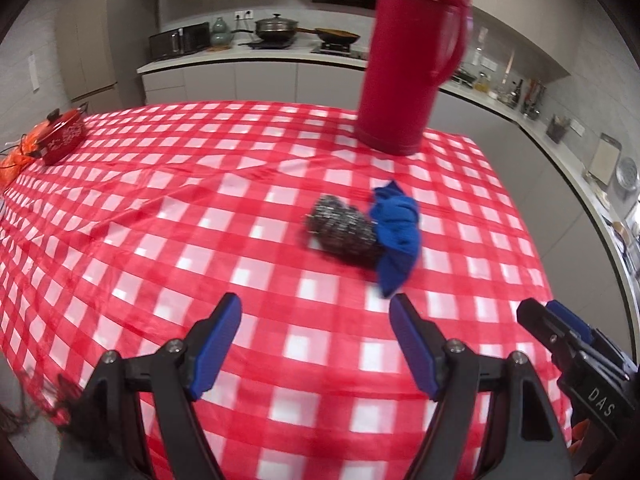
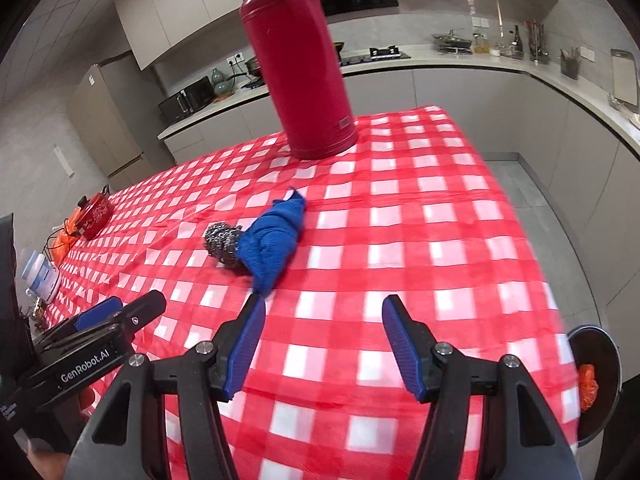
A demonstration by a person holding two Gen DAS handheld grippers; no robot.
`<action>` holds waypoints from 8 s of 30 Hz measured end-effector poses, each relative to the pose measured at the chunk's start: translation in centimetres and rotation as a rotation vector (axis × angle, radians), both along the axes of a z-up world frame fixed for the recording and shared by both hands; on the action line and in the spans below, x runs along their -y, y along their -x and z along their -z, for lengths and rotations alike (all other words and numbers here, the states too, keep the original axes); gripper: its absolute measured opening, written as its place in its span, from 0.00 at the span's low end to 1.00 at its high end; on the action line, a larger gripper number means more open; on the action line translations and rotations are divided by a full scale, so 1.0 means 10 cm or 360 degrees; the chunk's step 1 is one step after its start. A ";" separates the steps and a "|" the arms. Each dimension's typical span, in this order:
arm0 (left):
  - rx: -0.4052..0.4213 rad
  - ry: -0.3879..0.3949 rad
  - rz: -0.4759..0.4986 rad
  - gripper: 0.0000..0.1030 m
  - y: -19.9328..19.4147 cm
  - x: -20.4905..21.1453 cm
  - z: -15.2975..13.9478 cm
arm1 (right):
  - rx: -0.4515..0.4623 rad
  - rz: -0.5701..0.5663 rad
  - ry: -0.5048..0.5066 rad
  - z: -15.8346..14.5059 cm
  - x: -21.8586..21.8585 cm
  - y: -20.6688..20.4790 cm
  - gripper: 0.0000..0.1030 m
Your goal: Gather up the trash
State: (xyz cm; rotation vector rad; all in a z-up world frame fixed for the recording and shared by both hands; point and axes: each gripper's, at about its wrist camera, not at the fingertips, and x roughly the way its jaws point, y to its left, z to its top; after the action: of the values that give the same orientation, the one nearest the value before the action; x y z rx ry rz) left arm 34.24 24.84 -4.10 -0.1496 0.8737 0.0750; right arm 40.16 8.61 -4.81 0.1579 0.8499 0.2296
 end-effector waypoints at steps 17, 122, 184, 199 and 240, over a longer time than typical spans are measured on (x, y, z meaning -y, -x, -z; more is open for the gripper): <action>-0.0023 0.0011 0.0010 0.75 -0.57 -0.38 0.24 | -0.0047 -0.0052 0.0027 0.36 -0.65 -0.84 0.61; -0.0100 0.0251 0.1176 0.49 0.23 3.57 0.16 | -0.0020 0.0941 0.0009 0.11 3.52 1.53 0.34; 0.0083 0.0024 0.0483 0.79 1.97 3.16 -0.26 | -0.0065 0.0284 0.0099 0.00 3.24 2.80 0.64; 0.0233 -0.0086 0.0244 0.91 3.11 2.63 -0.60 | 0.0202 0.0303 0.0206 -0.66 2.71 4.23 0.84; 0.0263 -0.0134 0.0142 0.92 3.71 2.86 -0.67 | 0.0279 0.0235 0.0162 -0.90 2.97 4.53 0.84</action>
State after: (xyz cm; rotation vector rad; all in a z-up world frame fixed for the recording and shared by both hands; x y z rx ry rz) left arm -2.90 -3.75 2.56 -0.0373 0.7101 0.0153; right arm -5.14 -21.05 4.20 0.1028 0.6707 0.0601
